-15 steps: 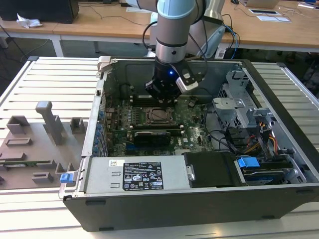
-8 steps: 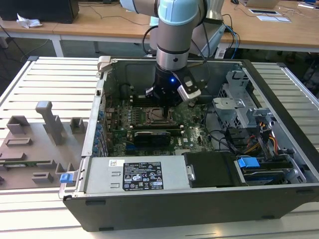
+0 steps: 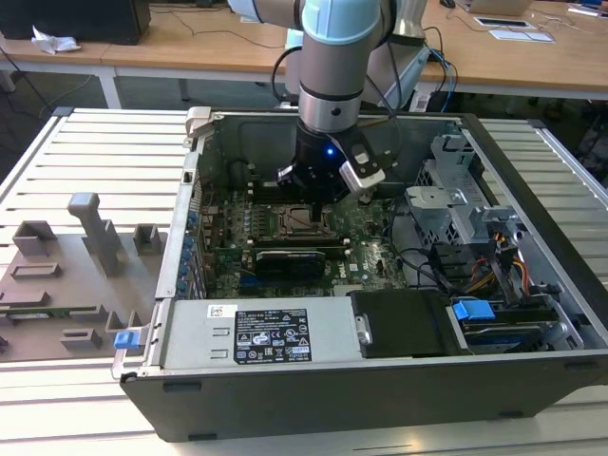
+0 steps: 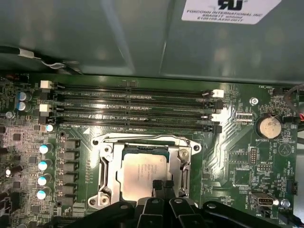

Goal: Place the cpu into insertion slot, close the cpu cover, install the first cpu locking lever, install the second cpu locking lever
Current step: 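Install the first cpu locking lever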

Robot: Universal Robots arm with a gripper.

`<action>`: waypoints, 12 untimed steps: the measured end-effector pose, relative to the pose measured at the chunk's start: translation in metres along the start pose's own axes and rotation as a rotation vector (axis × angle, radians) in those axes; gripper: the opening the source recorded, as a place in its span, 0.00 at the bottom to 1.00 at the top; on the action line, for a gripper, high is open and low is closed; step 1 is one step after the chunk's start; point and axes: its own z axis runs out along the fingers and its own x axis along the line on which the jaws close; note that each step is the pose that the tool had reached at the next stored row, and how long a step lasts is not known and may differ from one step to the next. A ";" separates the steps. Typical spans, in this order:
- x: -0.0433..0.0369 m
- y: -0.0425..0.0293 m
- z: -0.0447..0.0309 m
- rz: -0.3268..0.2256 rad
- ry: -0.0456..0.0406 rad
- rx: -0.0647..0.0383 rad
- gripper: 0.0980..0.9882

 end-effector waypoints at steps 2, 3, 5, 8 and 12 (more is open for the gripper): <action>0.0000 0.0000 -0.0033 0.000 0.0001 0.001 0.01; 0.0000 0.0000 -0.0042 0.000 0.0002 0.002 0.01; 0.0000 0.0001 -0.0066 0.000 0.0002 0.003 0.01; -0.0001 0.0001 -0.0100 0.000 0.0002 0.004 0.01; -0.0001 0.0002 -0.0154 0.000 0.0002 0.004 0.01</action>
